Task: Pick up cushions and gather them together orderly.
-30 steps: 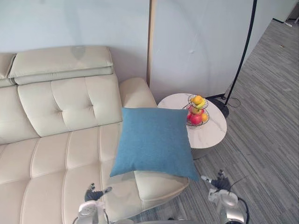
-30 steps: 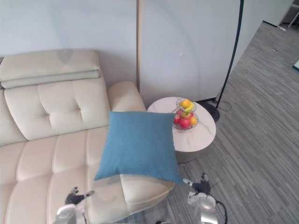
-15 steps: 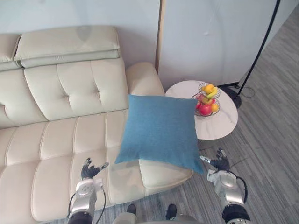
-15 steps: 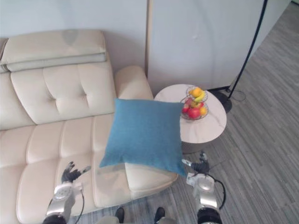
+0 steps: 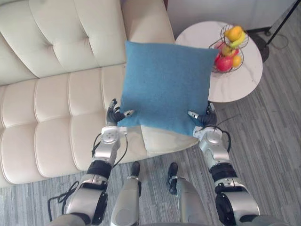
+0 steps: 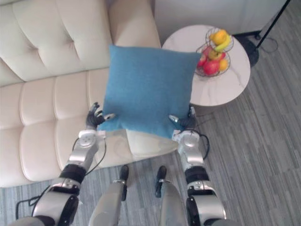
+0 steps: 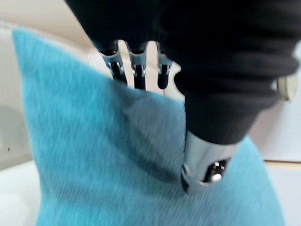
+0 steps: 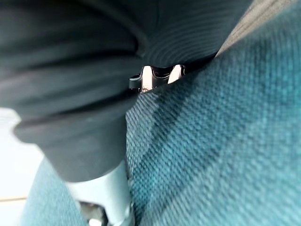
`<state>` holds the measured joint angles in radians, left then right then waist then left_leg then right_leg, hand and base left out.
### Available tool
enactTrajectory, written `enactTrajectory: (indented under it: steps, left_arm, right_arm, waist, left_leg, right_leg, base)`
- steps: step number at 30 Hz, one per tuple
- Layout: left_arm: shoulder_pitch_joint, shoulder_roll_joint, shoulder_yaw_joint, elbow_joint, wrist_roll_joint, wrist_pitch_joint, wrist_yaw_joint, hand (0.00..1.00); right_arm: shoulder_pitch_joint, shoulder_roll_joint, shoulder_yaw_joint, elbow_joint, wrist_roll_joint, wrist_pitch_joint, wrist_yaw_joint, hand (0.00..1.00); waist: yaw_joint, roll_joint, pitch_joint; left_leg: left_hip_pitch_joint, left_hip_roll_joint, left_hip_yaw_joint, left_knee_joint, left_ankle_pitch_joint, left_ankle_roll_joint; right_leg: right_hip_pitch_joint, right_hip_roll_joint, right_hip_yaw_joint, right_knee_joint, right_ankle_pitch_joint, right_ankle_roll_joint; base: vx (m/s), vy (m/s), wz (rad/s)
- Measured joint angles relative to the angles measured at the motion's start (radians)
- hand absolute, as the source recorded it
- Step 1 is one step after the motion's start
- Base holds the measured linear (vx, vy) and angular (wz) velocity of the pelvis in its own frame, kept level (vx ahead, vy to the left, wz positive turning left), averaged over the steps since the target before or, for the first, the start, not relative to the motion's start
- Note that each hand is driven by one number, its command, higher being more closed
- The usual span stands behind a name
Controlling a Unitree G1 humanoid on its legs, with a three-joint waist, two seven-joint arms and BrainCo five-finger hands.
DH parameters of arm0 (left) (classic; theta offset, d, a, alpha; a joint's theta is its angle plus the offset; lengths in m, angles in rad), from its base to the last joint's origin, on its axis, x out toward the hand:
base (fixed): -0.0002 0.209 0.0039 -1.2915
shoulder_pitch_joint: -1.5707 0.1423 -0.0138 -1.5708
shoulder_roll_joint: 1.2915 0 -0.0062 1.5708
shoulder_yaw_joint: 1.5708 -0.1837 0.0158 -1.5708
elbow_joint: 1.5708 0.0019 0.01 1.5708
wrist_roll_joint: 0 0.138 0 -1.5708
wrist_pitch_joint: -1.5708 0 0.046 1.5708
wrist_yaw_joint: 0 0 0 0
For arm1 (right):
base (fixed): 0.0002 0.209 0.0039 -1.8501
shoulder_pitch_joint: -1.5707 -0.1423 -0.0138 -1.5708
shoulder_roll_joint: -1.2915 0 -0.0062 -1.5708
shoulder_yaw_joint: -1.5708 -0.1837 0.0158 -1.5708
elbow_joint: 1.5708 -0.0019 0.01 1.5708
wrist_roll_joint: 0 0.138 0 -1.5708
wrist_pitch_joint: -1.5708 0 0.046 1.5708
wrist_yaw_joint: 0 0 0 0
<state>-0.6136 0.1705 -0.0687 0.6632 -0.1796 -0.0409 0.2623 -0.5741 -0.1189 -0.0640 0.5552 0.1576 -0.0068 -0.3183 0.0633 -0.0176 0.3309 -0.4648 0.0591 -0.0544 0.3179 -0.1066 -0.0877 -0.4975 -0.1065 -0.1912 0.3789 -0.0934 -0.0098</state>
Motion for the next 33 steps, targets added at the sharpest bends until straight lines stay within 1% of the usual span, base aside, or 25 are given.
enactTrajectory:
  steps: [2, 5, 10, 13, 15, 16, 17, 19, 20, 21, 23, 25, 26, 27, 28, 29, 30, 33]
  left_arm:
    - [-0.022, 0.002, 0.001, 0.000, -0.001, 0.000, 0.013, 1.00]
    - [-0.047, 0.021, 0.000, -0.002, -0.017, -0.001, 0.018, 1.00]
    - [-0.080, 0.034, -0.018, -0.010, -0.031, -0.003, 0.018, 1.00]
    - [-0.080, 0.039, -0.043, -0.048, -0.041, -0.004, 0.019, 1.00]
    - [-0.078, 0.042, -0.049, -0.074, -0.047, -0.005, 0.021, 1.00]
    - [-0.049, 0.038, -0.053, -0.116, -0.059, -0.005, 0.030, 1.00]
    - [-0.045, 0.038, -0.054, -0.120, -0.059, -0.005, 0.030, 1.00]
    - [0.035, 0.028, -0.073, -0.215, -0.060, -0.006, 0.042, 1.00]
    - [0.095, 0.012, -0.082, -0.293, -0.060, -0.006, 0.045, 1.00]
    - [0.111, 0.007, -0.084, -0.313, -0.060, -0.006, 0.045, 1.00]
    - [0.246, -0.029, -0.093, -0.420, -0.059, -0.008, 0.045, 1.00]
    - [0.294, -0.038, -0.100, -0.456, -0.059, -0.008, 0.045, 1.00]
    - [0.357, -0.040, -0.111, -0.495, -0.059, -0.008, 0.043, 1.00]
    - [0.374, -0.040, -0.114, -0.502, -0.059, -0.008, 0.042, 1.00]
    - [0.421, -0.041, -0.119, -0.523, -0.060, -0.008, 0.038, 1.00]
    - [0.472, -0.050, -0.118, -0.556, -0.060, -0.008, 0.033, 1.00]
    - [0.494, -0.056, -0.117, -0.569, -0.061, -0.008, 0.031, 1.00]
    - [0.650, -0.092, -0.112, -0.695, -0.080, -0.013, 0.017, 1.00]
  right_arm:
    - [-0.008, 0.000, 0.001, -0.024, 0.000, 0.001, -0.007, 1.00]
    - [-0.016, -0.013, 0.010, -0.059, 0.003, 0.000, -0.007, 1.00]
    - [-0.020, -0.014, 0.041, -0.111, 0.041, -0.008, -0.007, 1.00]
    - [-0.018, -0.014, 0.046, -0.115, 0.061, -0.022, -0.007, 1.00]
    - [0.000, -0.015, 0.062, -0.156, 0.064, -0.023, -0.007, 1.00]
    - [0.044, -0.007, 0.081, -0.201, 0.080, -0.025, -0.006, 1.00]
    - [0.047, -0.006, 0.082, -0.204, 0.080, -0.025, -0.006, 1.00]
    - [0.128, 0.001, 0.090, -0.266, 0.080, -0.028, -0.006, 1.00]
    - [0.190, 0.000, 0.095, -0.316, 0.080, -0.032, -0.006, 1.00]
    - [0.207, 0.000, 0.098, -0.330, 0.080, -0.032, -0.006, 1.00]
    - [0.337, 0.020, 0.110, -0.408, 0.078, -0.033, 0.008, 1.00]
    - [0.384, 0.030, 0.110, -0.439, 0.077, -0.033, 0.017, 1.00]
    - [0.436, 0.041, 0.110, -0.463, 0.074, -0.033, 0.036, 1.00]
    - [0.450, 0.041, 0.113, -0.465, 0.072, -0.033, 0.042, 1.00]
    - [0.483, 0.041, 0.118, -0.465, 0.058, -0.033, 0.055, 1.00]
    - [0.513, 0.042, 0.124, -0.470, 0.048, -0.033, 0.071, 1.00]
    - [0.526, 0.042, 0.126, -0.475, 0.042, -0.033, 0.076, 1.00]
    - [0.637, 0.043, 0.150, -0.580, 0.025, -0.034, 0.103, 1.00]
  waist:
    - [0.002, -0.001, 0.006]
    - [0.002, 0.003, 0.014]
    - [0.001, 0.003, 0.014]
    - [0.002, 0.003, 0.014]
    - [0.004, 0.003, 0.014]
    - [0.003, 0.006, 0.016]
    - [0.003, 0.006, 0.016]
    - [0.003, 0.007, 0.015]
    - [0.002, 0.007, 0.014]
    - [0.002, 0.007, 0.014]
    - [0.001, 0.007, 0.009]
    - [0.000, 0.009, 0.008]
    - [-0.002, 0.009, -0.017]
    - [-0.002, 0.009, -0.032]
    - [-0.004, 0.012, -0.063]
    - [-0.004, 0.017, -0.080]
    - [-0.005, 0.019, -0.092]
    - [-0.005, 0.037, -0.153]
  left_leg:
    - [-0.015, 0.014, 0.018, -0.001, 0.007, -0.010]
    - [-0.024, 0.021, 0.020, -0.002, 0.014, -0.018]
    - [-0.020, 0.028, 0.035, -0.002, 0.016, -0.020]
    - [-0.011, 0.028, 0.041, -0.002, 0.016, -0.020]
    - [-0.003, 0.028, 0.043, -0.003, 0.016, -0.020]
    - [0.028, 0.030, 0.042, -0.011, 0.016, -0.020]
    - [0.031, 0.030, 0.042, -0.012, 0.016, -0.020]
    - [0.084, 0.031, 0.042, -0.039, 0.015, -0.021]
    - [0.107, 0.031, 0.042, -0.055, 0.015, -0.021]
    - [0.112, 0.031, 0.042, -0.060, 0.015, -0.021]
    - [0.181, 0.031, 0.043, -0.108, 0.015, -0.020]
    - [0.211, 0.031, 0.043, -0.125, 0.017, -0.021]
    - [0.234, 0.030, 0.043, -0.148, 0.026, -0.023]
    - [0.236, 0.030, 0.043, -0.156, 0.028, -0.023]
    - [0.251, 0.028, 0.043, -0.176, 0.033, -0.025]
    - [0.286, 0.031, 0.042, -0.199, 0.033, -0.025]
    - [0.298, 0.032, 0.042, -0.212, 0.035, -0.026]
    - [0.379, 0.038, 0.040, -0.265, 0.038, -0.025]
  right_leg:
    - [-0.020, 0.005, 0.000, 0.001, 0.006, -0.006]
    - [-0.033, 0.011, 0.000, 0.003, 0.007, -0.008]
    - [-0.031, 0.016, 0.001, 0.002, 0.007, -0.008]
    - [-0.024, 0.015, 0.006, 0.001, 0.007, -0.008]
    - [-0.017, 0.015, 0.009, 0.000, 0.007, -0.008]
    - [0.017, 0.018, 0.007, -0.013, 0.007, -0.008]
    - [0.020, 0.018, 0.007, -0.014, 0.007, -0.008]
    - [0.070, 0.019, 0.004, -0.034, 0.004, -0.007]
    - [0.092, 0.020, 0.001, -0.045, 0.002, -0.006]
    - [0.100, 0.020, 0.000, -0.050, 0.001, -0.005]
    - [0.161, 0.026, -0.001, -0.077, -0.003, -0.001]
    - [0.188, 0.028, 0.000, -0.085, -0.007, 0.002]
    - [0.204, 0.030, 0.000, -0.098, -0.010, 0.004]
    - [0.205, 0.032, 0.000, -0.104, -0.010, 0.004]
    - [0.216, 0.036, 0.002, -0.121, -0.010, 0.004]
    - [0.251, 0.042, 0.000, -0.144, -0.010, 0.004]
    - [0.259, 0.043, 0.000, -0.150, -0.010, 0.004]
    - [0.334, 0.053, 0.000, -0.192, -0.010, 0.004]
  base:
    - [-0.01, -0.038, -0.10]
    - [0.06, -0.033, -0.04]
    - [0.08, -0.005, -0.01]
    - [0.03, 0.010, -0.03]
    - [0.03, 0.007, -0.03]
    - [0.00, 0.000, 0.00]
    - [0.04, 0.004, 0.02]
    - [0.05, 0.007, 0.03]
    - [0.05, 0.010, 0.07]
    - [0.06, 0.007, 0.06]
    - [0.09, 0.000, 0.03]
    - [0.08, -0.005, 0.03]
    - [0.09, -0.007, 0.02]
    - [0.15, 0.000, -0.02]
    - [0.18, 0.004, -0.04]
    - [0.16, 0.006, -0.04]
    - [0.15, 0.001, -0.02]
    - [0.18, 0.012, -0.01]
